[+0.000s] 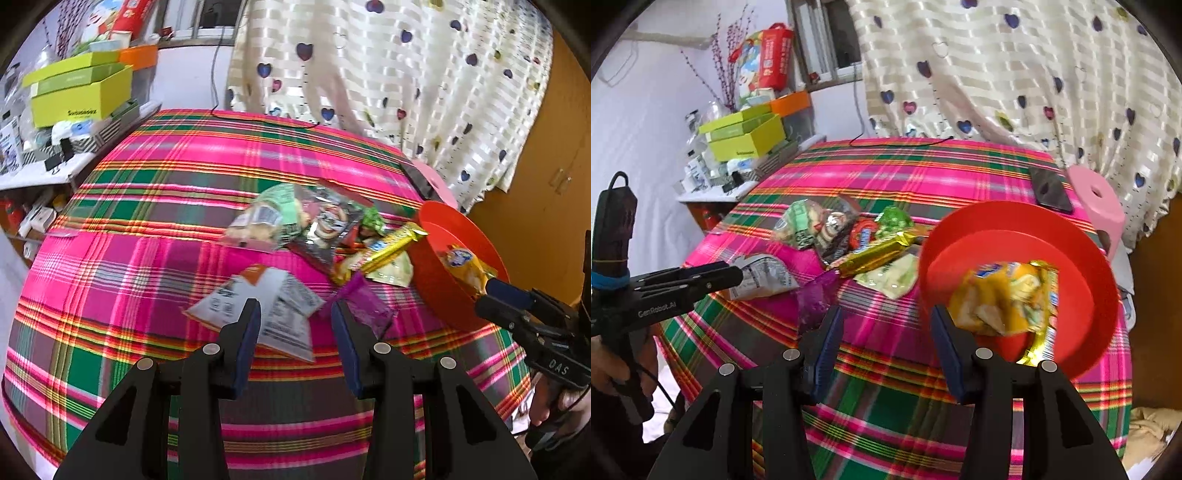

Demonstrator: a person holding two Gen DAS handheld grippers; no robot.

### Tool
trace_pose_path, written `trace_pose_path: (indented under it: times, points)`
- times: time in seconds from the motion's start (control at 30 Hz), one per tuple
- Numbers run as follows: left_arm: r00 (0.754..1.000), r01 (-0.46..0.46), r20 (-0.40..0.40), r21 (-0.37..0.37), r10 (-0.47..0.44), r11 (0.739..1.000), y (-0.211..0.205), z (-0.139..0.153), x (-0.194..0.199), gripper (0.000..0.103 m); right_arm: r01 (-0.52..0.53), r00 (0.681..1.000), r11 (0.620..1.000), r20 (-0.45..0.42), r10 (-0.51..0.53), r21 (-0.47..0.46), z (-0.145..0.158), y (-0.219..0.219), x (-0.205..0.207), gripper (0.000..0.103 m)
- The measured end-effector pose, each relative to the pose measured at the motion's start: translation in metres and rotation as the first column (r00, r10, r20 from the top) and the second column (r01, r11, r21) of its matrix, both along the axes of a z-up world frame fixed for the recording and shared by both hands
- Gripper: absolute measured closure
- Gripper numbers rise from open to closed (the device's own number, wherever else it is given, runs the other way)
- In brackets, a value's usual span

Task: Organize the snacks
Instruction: 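Grasp the white-and-orange bag with the left tool while the right tool grasps the purple packet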

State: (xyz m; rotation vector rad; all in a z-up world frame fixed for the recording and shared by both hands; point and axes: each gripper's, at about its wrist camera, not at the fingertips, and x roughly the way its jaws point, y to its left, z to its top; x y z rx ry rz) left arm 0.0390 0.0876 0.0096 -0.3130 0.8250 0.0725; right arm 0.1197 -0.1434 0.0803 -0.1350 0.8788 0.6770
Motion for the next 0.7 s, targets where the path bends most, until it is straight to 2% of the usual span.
trace_pose_path:
  times: [0.1,0.23,0.4,0.43,0.7]
  points:
    - [1.0,-0.02,-0.002,-0.013,0.02,1.0,0.009,-0.004,-0.002,0.062,-0.039,0.999,0.999,-0.011,0.039,-0.007,-0.005,0.015,0.003,0.045]
    - [0.999,-0.038,0.005,-0.017,0.038,0.999,0.019,-0.007,-0.005,0.053,-0.1,0.995,0.995,-0.031,0.1,-0.027,-0.015,0.039,0.006,0.044]
    - [0.999,-0.045,0.015,-0.008,0.045,0.999,0.027,-0.007,-0.005,0.051,-0.162,0.985,0.985,-0.075,0.158,-0.053,-0.035,0.066,0.011,0.044]
    - [0.999,-0.043,0.018,-0.003,0.043,0.999,0.029,-0.006,-0.005,0.048,-0.171,0.983,0.984,-0.082,0.166,-0.057,-0.038,0.07,0.012,0.044]
    - [0.999,0.032,-0.018,0.0,-0.032,1.0,0.026,-0.017,0.012,0.044,-0.225,0.969,0.969,-0.128,0.211,-0.104,-0.064,0.098,0.023,0.044]
